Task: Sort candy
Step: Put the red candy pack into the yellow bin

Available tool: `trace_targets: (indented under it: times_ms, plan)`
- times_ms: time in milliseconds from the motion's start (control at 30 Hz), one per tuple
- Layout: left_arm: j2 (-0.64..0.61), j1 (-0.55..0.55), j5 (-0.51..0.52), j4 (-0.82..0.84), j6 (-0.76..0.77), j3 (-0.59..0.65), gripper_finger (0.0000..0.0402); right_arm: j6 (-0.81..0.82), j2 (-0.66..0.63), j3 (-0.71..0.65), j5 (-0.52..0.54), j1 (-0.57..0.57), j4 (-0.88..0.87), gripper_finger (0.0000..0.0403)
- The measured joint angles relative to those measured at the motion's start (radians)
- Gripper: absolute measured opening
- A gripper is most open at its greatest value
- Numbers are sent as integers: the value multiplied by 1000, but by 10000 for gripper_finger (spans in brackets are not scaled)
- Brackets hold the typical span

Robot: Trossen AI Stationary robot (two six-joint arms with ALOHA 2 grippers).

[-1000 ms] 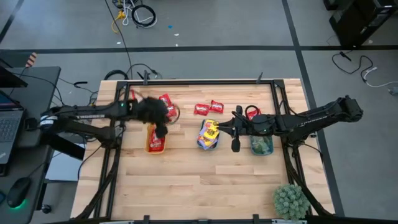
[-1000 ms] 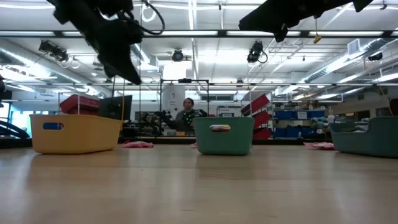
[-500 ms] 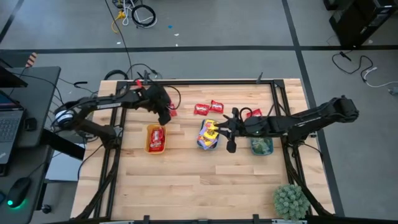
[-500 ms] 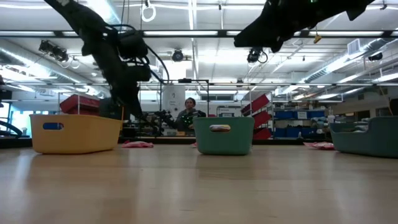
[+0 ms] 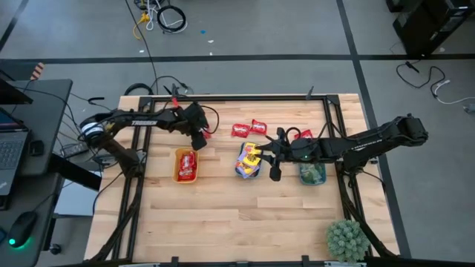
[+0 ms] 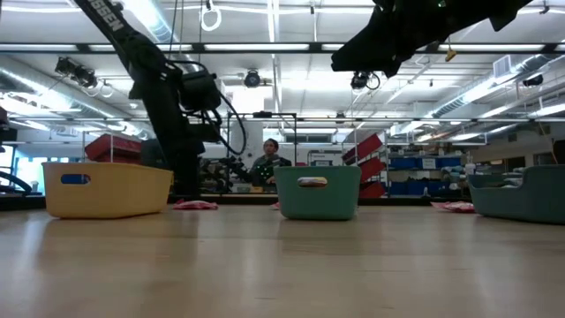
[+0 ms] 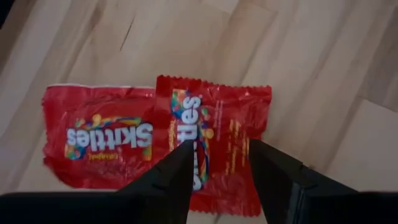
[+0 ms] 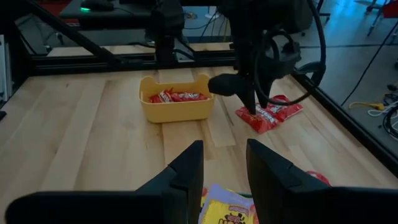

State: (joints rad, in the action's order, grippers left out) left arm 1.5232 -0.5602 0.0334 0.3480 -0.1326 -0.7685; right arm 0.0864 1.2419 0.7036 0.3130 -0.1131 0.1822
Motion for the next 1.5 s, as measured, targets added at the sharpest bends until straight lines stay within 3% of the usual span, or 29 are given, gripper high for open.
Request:
trace_targets:
  times_ms: [367, 500, 700, 933, 1200, 1500]
  plan:
    - [83, 0, -5, -26, -44, -6, 151, 0, 0, 0, 0, 0, -4, 106]
    - [83, 0, -1, -6, -47, -21, 110, 0, 0, 0, 0, 0, -4, 108]
    - [83, 0, 2, 22, -66, -73, 12, 0, 0, 0, 0, 0, -5, 106]
    - [76, 18, 28, 115, -92, -169, 3, -3, 0, 0, 0, 0, -6, 106]
    - [-58, 131, 68, 335, -88, -251, 1, 15, 0, 0, 0, 0, -56, 107]
    - [-270, 417, 154, 638, 214, -240, 0, 27, 0, 0, 0, 0, -85, 109]
